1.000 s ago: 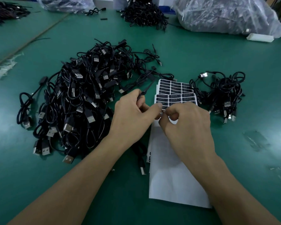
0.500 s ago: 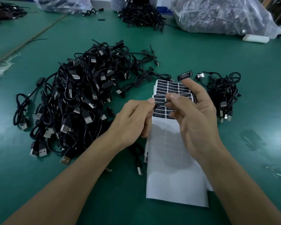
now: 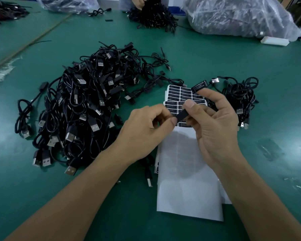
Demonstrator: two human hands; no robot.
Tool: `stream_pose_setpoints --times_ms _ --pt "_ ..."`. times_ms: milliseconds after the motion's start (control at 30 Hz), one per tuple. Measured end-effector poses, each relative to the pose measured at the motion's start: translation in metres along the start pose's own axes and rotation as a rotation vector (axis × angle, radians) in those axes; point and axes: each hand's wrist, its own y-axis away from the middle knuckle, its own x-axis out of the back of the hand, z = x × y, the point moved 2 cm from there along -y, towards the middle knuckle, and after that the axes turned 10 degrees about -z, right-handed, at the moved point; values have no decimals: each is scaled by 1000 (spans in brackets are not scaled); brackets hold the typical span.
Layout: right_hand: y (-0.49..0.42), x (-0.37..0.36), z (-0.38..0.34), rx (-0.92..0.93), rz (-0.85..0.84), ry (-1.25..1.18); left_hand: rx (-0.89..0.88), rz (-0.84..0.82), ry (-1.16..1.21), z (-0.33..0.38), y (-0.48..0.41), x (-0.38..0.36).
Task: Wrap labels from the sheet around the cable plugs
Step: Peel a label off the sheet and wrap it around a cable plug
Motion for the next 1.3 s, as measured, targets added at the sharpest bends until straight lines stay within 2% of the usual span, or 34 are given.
stream_pose_setpoints --times_ms 200,333,533,767,1033,1300 --pt "-1 -1 2 0 22 43 82 -95 -67 3 0 -2" --pt "-2 4 -1 -2 97 52 128 -37 47 -1 -1 1" --pt "0 -3 1 -112 -1 95 119 14 112 3 -3 2" --pt "2 -6 3 -181 -59 168 110 -14 133 3 -4 3" --pt "2 -6 4 -187 -27 193 121 -79 146 2 -3 2" --pt "3 -7 2 -100 -8 233 155 22 134 2 -4 3"
